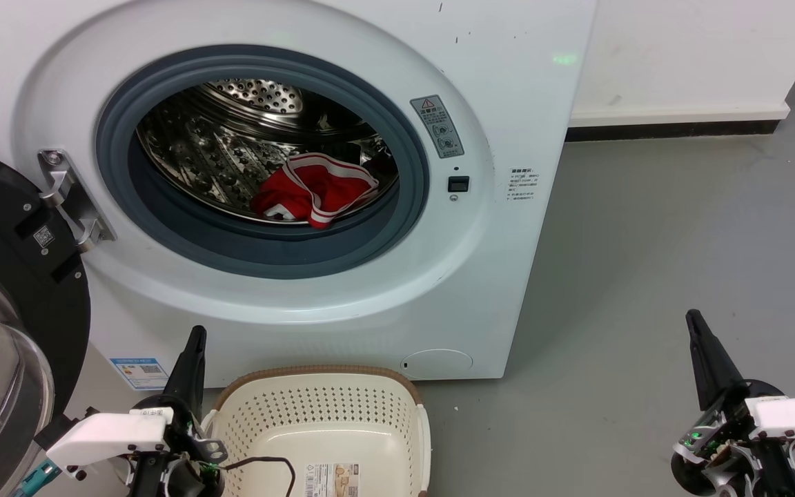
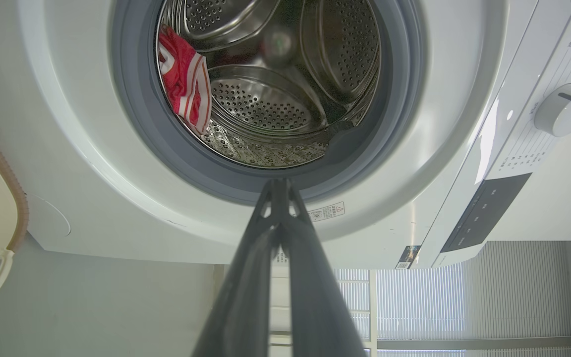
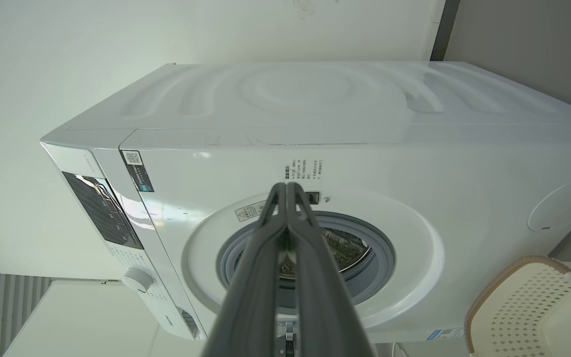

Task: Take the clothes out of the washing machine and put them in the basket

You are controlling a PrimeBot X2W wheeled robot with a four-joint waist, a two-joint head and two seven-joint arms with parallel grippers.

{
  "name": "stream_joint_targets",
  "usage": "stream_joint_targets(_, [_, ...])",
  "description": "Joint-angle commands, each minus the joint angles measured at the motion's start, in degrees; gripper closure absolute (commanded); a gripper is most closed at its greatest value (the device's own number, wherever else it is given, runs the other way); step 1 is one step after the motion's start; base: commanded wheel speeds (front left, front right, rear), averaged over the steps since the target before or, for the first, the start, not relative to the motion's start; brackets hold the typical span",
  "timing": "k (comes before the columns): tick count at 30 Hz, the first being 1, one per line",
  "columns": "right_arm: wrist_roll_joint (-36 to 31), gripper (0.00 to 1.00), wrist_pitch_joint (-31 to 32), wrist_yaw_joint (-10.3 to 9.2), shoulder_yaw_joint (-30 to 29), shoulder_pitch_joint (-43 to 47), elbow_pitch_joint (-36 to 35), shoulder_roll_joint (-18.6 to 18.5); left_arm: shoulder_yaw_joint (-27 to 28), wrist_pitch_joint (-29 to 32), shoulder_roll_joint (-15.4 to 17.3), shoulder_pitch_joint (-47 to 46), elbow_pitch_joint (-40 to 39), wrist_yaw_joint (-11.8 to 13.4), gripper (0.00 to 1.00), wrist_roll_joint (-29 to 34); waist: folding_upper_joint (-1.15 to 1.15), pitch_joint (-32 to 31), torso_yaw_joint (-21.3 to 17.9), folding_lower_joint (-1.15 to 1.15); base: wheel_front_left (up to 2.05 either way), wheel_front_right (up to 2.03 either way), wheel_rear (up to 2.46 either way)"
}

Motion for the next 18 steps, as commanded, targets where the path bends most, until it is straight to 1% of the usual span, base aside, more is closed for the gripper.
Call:
stream_joint_targets(1, [-0.2,1.00,0.0,-0.02,0.0,-0.7,0.1,0.2,0.1,0.2,-0.1,-0.3,0.0,-0.1,1.00,0.1,0.00,0.0,0.0,0.00,0.00,0.00,0.00])
stream_joint_targets(18, [-0.2,1.00,0.0,-0.02,0.0,-0.7,0.1,0.2,0.1,0.1,-0.1,-0.3,0.0,-0.1,1.00,0.1,0.00,0.0,0.0,0.00,0.00,0.00,0.00])
